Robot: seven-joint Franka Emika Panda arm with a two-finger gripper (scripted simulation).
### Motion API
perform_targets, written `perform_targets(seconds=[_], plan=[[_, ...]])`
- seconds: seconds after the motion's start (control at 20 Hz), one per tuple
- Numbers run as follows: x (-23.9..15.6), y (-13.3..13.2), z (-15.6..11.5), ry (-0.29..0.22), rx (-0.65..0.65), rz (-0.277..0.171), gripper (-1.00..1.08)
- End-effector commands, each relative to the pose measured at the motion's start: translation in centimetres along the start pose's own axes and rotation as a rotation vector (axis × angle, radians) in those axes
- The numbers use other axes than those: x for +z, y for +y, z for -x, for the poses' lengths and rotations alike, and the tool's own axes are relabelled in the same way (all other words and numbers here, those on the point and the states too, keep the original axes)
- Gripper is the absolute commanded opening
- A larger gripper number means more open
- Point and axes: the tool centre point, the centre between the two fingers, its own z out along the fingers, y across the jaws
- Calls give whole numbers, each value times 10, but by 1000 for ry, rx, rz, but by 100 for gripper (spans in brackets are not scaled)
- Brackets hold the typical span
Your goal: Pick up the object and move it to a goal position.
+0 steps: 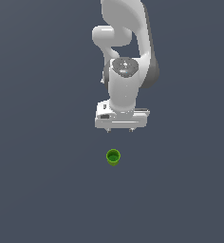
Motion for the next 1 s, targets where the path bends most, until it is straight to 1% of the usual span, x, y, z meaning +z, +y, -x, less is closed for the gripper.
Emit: perform_targets(seconds=[0.0, 0.15, 0.35, 0.45, 0.7, 0.95], plan=[[0, 0, 0, 0, 0, 0, 100], [-1, -7, -1, 1, -7, -5, 100], [-5, -31, -2, 6, -30, -24, 100], [-7, -39, -2, 7, -33, -30, 100], [-7, -39, -2, 7, -32, -30, 100], [-5, -37, -4, 7, -65, -28, 100]])
